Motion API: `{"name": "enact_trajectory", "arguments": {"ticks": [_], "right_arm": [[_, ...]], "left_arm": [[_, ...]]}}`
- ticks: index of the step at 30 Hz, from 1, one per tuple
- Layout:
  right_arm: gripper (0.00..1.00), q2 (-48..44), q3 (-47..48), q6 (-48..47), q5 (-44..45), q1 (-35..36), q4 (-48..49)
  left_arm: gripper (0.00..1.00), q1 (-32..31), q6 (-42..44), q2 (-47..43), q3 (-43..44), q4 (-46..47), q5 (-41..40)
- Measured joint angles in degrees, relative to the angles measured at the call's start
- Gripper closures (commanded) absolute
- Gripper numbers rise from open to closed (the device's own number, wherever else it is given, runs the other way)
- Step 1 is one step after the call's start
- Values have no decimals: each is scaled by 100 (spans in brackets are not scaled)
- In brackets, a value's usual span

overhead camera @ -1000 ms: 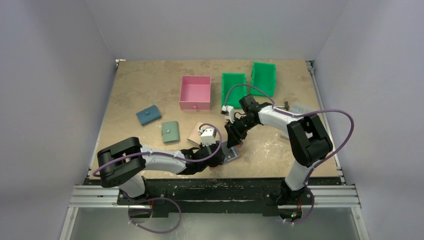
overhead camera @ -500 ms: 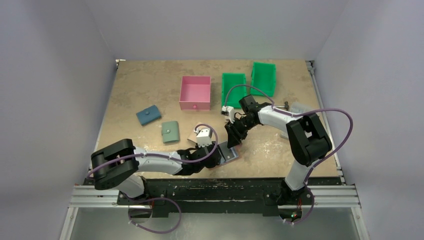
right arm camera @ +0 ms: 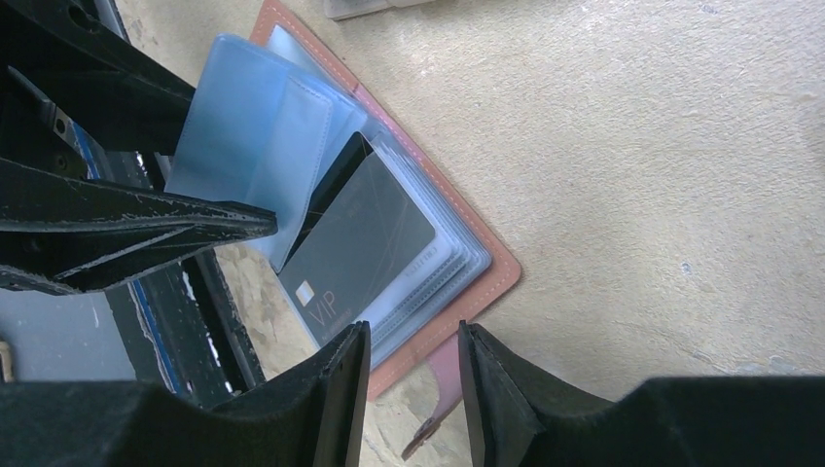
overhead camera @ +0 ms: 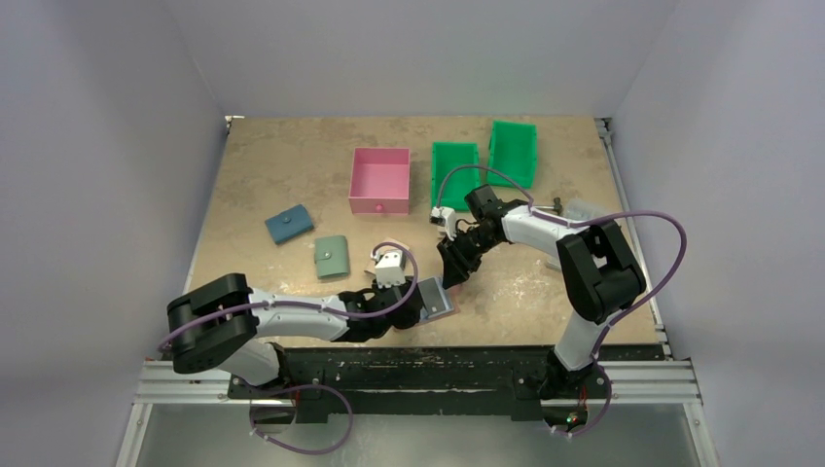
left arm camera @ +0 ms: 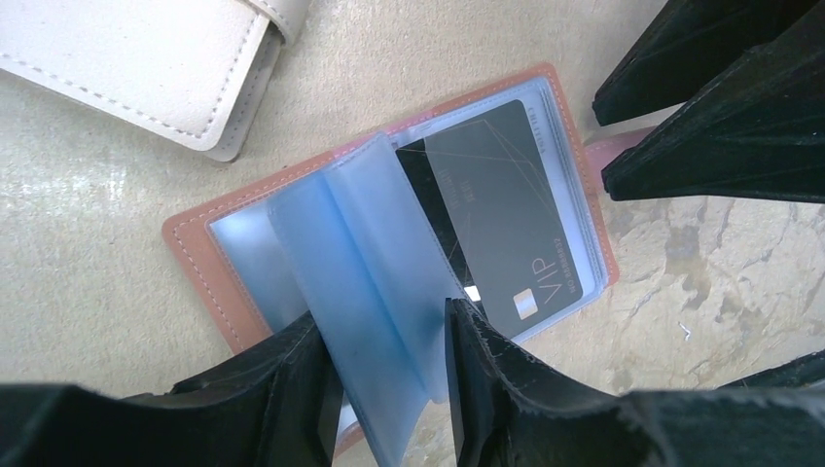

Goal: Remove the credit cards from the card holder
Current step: Remove the credit card from the card holder.

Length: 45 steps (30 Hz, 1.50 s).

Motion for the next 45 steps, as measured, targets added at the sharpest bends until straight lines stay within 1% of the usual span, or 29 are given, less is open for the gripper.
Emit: {"name": "enact_trajectory", "arguments": {"ticks": [10, 16, 33, 39, 45], "right_arm": [[55, 0, 0, -31, -7, 0, -4], [56, 0, 0, -37, -4, 0, -4], [56, -33, -13, -184, -2, 103, -2], [56, -122, -26, -221, 7, 149, 0], [56, -219, -28, -262, 20, 186, 15]], "left_arm": [[54, 0, 2, -291, -109, -343, 4], [53, 0, 2, -382, -166, -356, 20], [48, 37, -94, -1123, -706, -306, 87], [44, 76, -125, -1733, -754, -621, 85], [39, 76, -94, -2916, -756, -1115, 76]]}}
